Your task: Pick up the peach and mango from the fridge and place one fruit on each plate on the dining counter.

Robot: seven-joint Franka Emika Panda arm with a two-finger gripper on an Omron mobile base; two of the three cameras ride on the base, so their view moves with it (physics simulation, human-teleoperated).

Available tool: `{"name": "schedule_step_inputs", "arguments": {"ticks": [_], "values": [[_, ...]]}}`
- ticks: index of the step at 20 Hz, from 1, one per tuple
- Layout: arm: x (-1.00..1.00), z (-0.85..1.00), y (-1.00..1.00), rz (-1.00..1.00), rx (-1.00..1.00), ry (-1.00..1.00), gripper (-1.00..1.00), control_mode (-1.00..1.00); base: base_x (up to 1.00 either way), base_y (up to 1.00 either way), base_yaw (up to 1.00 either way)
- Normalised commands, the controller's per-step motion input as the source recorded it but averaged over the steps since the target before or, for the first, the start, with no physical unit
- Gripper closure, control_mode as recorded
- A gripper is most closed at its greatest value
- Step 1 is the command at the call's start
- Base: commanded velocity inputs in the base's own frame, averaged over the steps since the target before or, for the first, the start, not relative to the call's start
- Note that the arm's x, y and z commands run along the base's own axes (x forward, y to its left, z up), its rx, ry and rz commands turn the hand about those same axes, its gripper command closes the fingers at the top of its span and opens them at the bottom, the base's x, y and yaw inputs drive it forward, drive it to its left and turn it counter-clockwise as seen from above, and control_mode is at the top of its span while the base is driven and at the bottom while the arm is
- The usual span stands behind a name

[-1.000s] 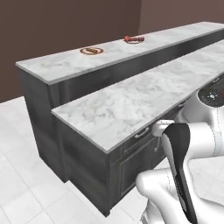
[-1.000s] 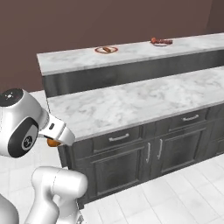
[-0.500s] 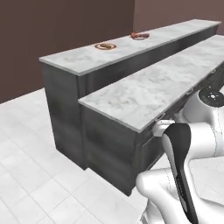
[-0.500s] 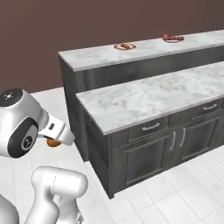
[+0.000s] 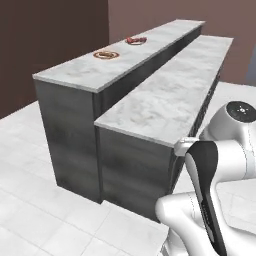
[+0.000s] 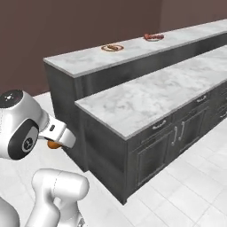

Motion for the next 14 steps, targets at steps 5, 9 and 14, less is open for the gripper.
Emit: {"name": "schedule_step_inputs", "arguments": {"ticks": [5,9,14], "values": [[0.00,0.00,0.00,0.00,0.00,0.00,1.00,1.00,0.35,1.00,-0.52],[0.00,0.00,0.00,0.00,0.00,0.00,1.00,1.00,0.24,1.00,-0.51],[0.00,0.00,0.00,0.00,0.00,0.00,1.00,1.00,0.01,1.00,-0.44]]}}
